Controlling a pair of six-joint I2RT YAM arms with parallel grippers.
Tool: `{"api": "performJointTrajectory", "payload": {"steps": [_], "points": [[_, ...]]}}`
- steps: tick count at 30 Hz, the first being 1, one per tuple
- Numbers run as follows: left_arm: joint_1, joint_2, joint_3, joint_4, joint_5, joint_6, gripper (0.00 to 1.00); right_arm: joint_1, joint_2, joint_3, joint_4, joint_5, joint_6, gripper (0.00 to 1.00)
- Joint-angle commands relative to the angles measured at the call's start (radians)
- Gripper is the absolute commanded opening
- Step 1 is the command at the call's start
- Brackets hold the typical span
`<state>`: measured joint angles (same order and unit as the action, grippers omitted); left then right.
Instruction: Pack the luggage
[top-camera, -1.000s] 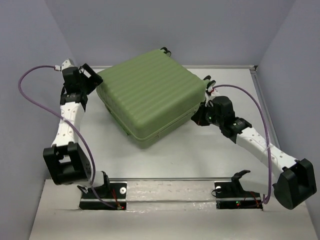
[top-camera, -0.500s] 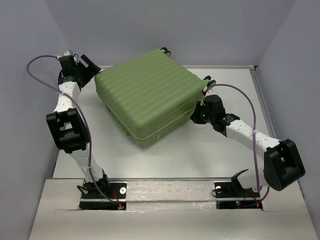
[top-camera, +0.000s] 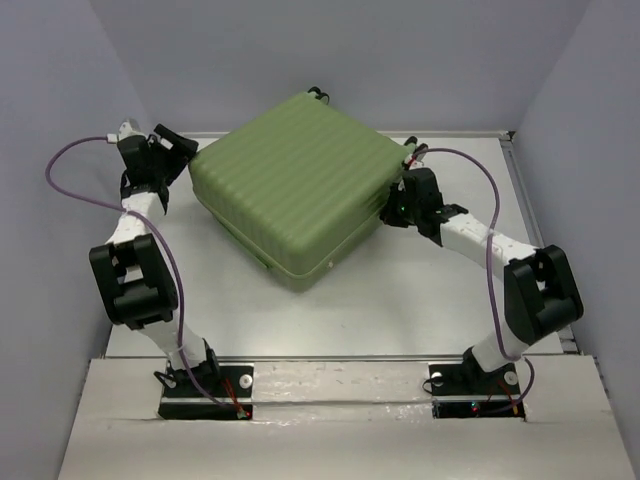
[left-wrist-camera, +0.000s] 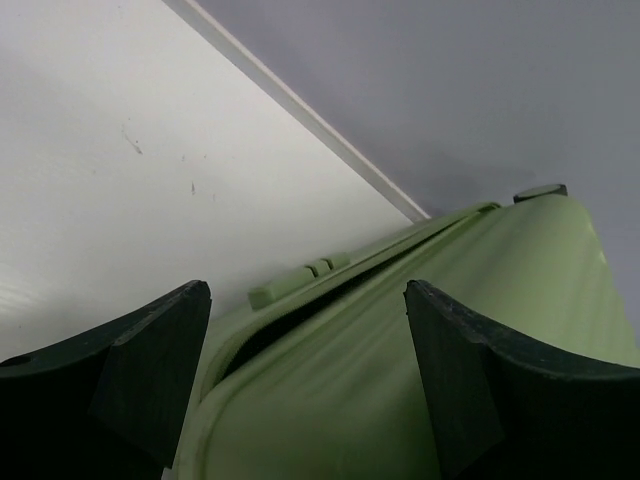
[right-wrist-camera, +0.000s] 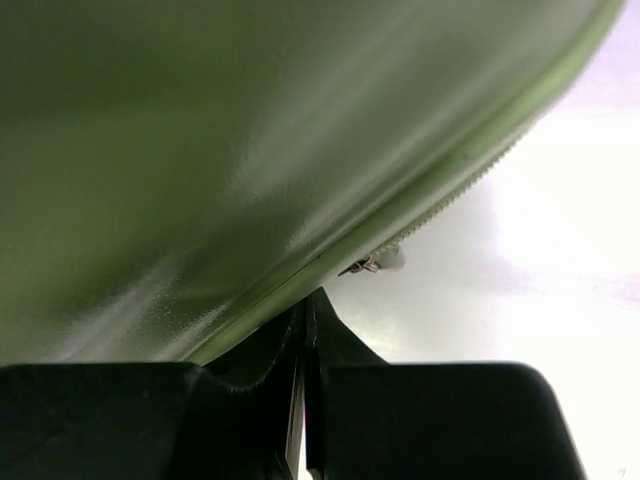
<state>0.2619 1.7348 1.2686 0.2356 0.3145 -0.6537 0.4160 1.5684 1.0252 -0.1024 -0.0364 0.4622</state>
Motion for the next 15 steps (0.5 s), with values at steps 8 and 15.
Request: {"api": "performJointTrajectory", "payload": {"steps": [8,15], "points": [[-0.151,-0.458,-0.537,-0.090,0.066,0.003,0.89,-0.137,0.130,0.317,0.135,-0.258,-0.033,0.13],[-0.150,-0.731,-0.393,-0.197,-0.057,0.014,0.96,-0.160,0.001,0.178,0.050,-0.270,-0.112,0.58]]}}
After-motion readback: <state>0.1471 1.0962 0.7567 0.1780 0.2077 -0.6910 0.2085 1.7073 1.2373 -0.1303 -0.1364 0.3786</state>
